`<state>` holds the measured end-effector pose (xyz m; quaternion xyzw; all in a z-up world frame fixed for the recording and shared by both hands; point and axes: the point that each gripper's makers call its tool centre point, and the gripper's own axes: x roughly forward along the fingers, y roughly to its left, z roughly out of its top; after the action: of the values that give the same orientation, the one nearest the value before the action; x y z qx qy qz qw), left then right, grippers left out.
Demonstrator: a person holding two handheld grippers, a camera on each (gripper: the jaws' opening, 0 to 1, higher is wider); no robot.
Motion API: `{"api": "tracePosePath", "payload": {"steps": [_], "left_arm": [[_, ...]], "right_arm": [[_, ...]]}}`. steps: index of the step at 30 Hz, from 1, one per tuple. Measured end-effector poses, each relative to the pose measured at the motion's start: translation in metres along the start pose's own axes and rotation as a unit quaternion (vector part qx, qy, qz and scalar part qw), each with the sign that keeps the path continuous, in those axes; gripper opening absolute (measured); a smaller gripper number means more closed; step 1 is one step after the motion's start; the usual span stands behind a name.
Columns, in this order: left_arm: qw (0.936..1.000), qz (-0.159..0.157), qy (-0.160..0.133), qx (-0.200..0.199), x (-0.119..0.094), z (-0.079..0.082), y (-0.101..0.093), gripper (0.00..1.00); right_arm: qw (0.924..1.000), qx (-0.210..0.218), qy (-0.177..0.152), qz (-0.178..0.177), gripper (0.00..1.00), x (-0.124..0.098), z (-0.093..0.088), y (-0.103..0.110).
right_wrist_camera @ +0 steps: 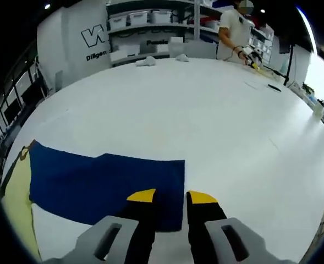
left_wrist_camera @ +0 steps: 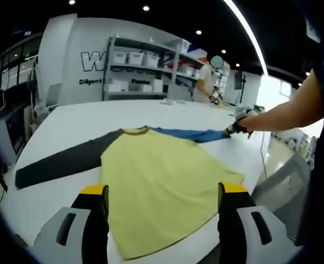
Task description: Fold the garment on the visible template until the final outline fits inside the template.
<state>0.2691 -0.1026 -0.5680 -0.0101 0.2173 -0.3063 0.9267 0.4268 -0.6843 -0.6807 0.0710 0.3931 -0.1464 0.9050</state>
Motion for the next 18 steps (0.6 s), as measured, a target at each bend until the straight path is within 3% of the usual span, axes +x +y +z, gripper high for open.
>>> {"api": "tracePosePath", "payload": {"steps": [2, 4, 7, 13, 18], "left_arm": [[1.0, -0.002, 0.002, 0.001, 0.0, -0.001, -0.001, 0.76], [1.0, -0.003, 0.003, 0.001, 0.001, -0.001, -0.001, 0.76], [1.0, -0.004, 0.004, 0.002, 0.001, -0.002, -0.001, 0.76], [1.0, -0.005, 0.007, 0.004, 0.001, -0.002, -0.002, 0.75], [1.0, -0.007, 0.005, 0.005, 0.001, -0.001, -0.003, 0.75]], "right_arm": [[0.9999, -0.016, 0.004, -0.004, 0.14, 0.001, 0.0, -0.003], [0.9998, -0.017, 0.006, 0.004, 0.05, 0.001, 0.001, -0.002], [0.9996, -0.026, 0.004, 0.007, 0.0, 0.004, 0.003, -0.003], [0.9993, -0.036, -0.011, 0.007, 0.0, 0.007, 0.006, 0.0], [0.9989, -0.029, -0.037, 0.009, 0.0, -0.01, 0.017, 0.009]]}}
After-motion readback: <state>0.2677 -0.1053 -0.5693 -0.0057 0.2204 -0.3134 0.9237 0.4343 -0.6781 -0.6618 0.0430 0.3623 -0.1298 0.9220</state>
